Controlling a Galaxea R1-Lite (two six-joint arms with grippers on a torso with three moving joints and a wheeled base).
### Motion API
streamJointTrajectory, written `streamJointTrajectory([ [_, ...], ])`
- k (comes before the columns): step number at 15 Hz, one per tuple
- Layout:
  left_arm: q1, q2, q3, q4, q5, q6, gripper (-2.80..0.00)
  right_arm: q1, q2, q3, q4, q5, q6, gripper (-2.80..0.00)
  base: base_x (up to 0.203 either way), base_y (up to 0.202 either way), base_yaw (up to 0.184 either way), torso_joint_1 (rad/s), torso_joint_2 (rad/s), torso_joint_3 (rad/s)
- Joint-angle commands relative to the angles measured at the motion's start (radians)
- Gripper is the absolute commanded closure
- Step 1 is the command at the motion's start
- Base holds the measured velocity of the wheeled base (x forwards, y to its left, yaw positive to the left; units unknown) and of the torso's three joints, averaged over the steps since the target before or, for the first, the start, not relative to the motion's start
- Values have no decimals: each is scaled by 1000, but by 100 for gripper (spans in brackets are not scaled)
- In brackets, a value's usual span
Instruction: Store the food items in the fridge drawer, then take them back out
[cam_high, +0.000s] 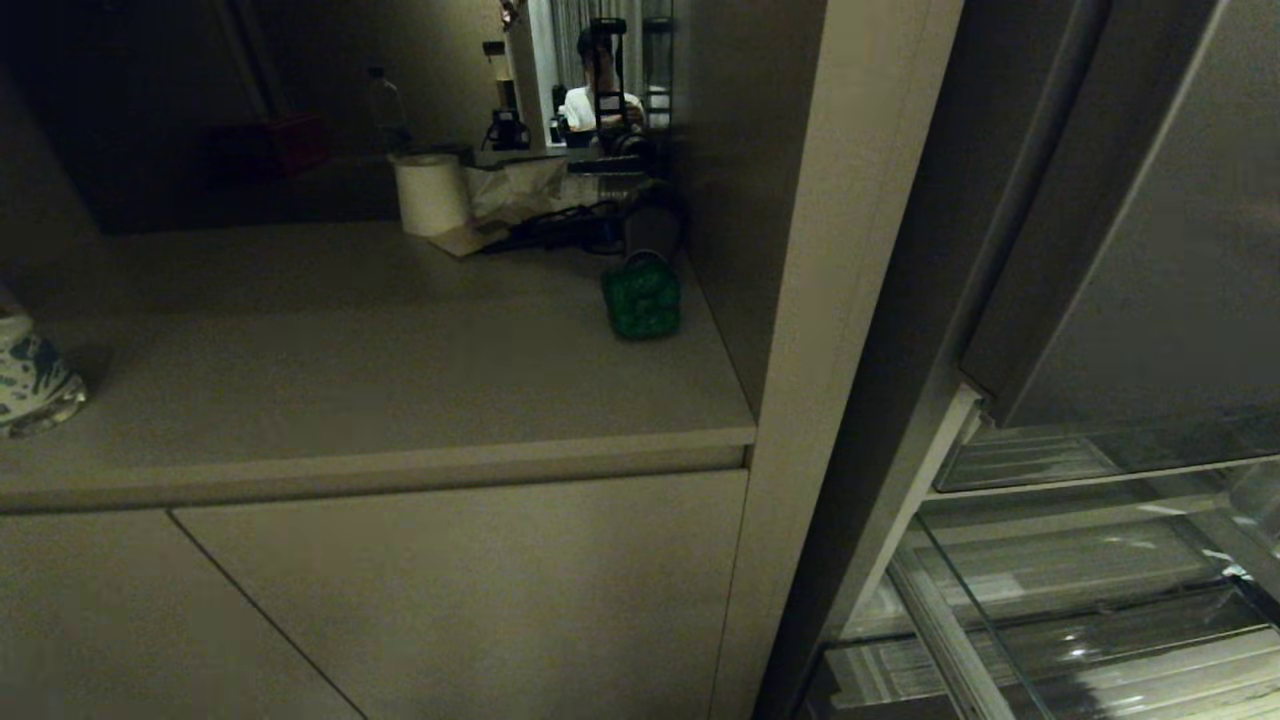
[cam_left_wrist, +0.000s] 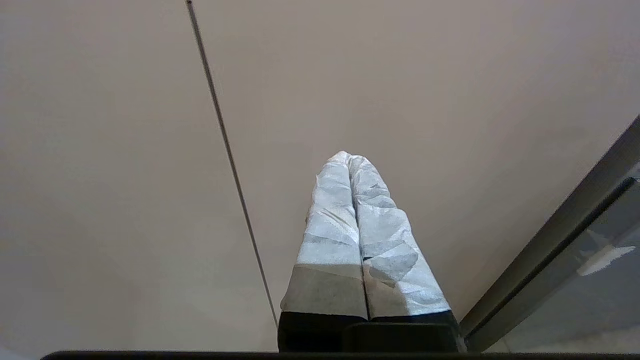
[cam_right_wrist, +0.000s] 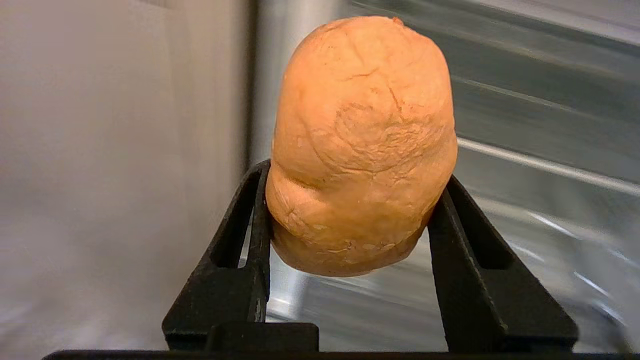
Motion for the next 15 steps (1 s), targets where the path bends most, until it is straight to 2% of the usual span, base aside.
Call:
streamJointTrajectory([
  [1,0,2,0,0,0,0,0,0,247,-86,3,148,13,0,0,0,0,0,0,0],
  [2,0,2,0,0,0,0,0,10,308,-112,3,198,19,0,0,0,0,0,0,0],
  [4,0,2,0,0,0,0,0,99,441,-143,-1,246,23,0,0,0,0,0,0,0],
  [8,0,2,0,0,0,0,0,394,670,-157,-47,250,22,0,0,0,0,0,0,0],
  [10,0,2,0,0,0,0,0,562,783,-160,-117,204,23,0,0,0,0,0,0,0],
  [12,0,2,0,0,0,0,0,724,883,-169,-196,101,24,0,0,0,0,0,0,0],
  [13,0,2,0,0,0,0,0,791,944,-187,-244,49,25,0,0,0,0,0,0,0],
  [15,0,2,0,0,0,0,0,874,1048,-287,-308,-42,41,0,0,0,0,0,0,0],
])
